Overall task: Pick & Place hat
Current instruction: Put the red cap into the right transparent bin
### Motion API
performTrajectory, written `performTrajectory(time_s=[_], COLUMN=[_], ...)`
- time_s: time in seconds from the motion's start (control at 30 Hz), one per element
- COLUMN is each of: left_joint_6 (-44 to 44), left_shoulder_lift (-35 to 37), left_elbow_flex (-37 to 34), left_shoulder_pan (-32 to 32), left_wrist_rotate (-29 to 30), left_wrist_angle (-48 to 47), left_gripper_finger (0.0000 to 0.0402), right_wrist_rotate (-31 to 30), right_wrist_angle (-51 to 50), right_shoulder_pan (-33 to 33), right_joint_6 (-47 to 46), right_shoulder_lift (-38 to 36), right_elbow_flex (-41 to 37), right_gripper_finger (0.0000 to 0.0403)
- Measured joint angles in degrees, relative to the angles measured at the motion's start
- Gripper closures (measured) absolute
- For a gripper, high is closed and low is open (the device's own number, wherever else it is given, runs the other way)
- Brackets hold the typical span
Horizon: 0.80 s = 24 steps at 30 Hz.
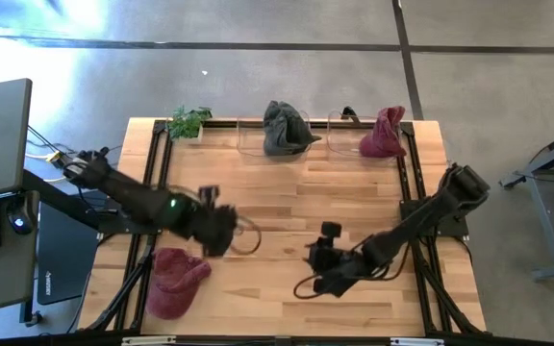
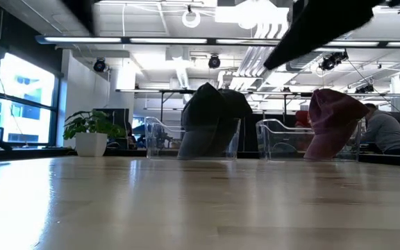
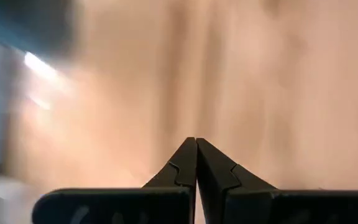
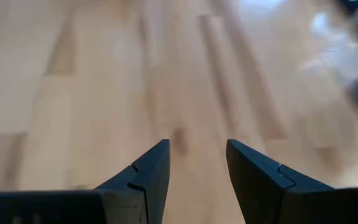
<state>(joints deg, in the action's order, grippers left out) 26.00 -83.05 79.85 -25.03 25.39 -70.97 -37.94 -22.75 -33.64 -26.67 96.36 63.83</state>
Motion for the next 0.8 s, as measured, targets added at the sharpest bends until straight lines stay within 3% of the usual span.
performTrajectory(time_s=[0.13, 0.33, 0.43, 0.53, 0.63, 0.8], left_joint_6=[16.73, 31.84, 34.83, 33.65, 30.2, 18.22], left_shoulder_lift=[-0.02, -0.04, -0.04, -0.13, -0.11, -0.25], left_elbow_flex=[-5.72, -20.32, -28.47, -34.32, -36.75, -36.83], left_shoulder_pan=[-5.61, -9.25, -9.14, -9.06, -9.12, -7.05], left_wrist_rotate=[-13.37, -28.06, -31.3, -33.98, -32.66, -16.27], left_wrist_angle=[-3.77, -1.88, 6.37, 22.72, 39.62, 58.59], left_gripper_finger=[0.0401, 0.0401, 0.0401, 0.0401, 0.0401, 0.0401], right_wrist_rotate=[6.07, 6.79, 6.79, 6.45, 6.3, 3.78], right_wrist_angle=[3.41, 3.8, 3.94, 3.97, 4.25, 4.35], right_shoulder_pan=[0.29, 0.6, 0.26, 0.15, 0.12, -0.12], right_joint_6=[3.08, 3.36, 3.75, 4.56, 5.11, 5.3], right_shoulder_lift=[2.4, 0.1, -1.73, -3.55, -5.39, -6.84], right_elbow_flex=[0.0, 0.0, 0.0, 0.0, 0.0, 0.0], right_gripper_finger=[0.0249, 0.0249, 0.0249, 0.0249, 0.0249, 0.0249])
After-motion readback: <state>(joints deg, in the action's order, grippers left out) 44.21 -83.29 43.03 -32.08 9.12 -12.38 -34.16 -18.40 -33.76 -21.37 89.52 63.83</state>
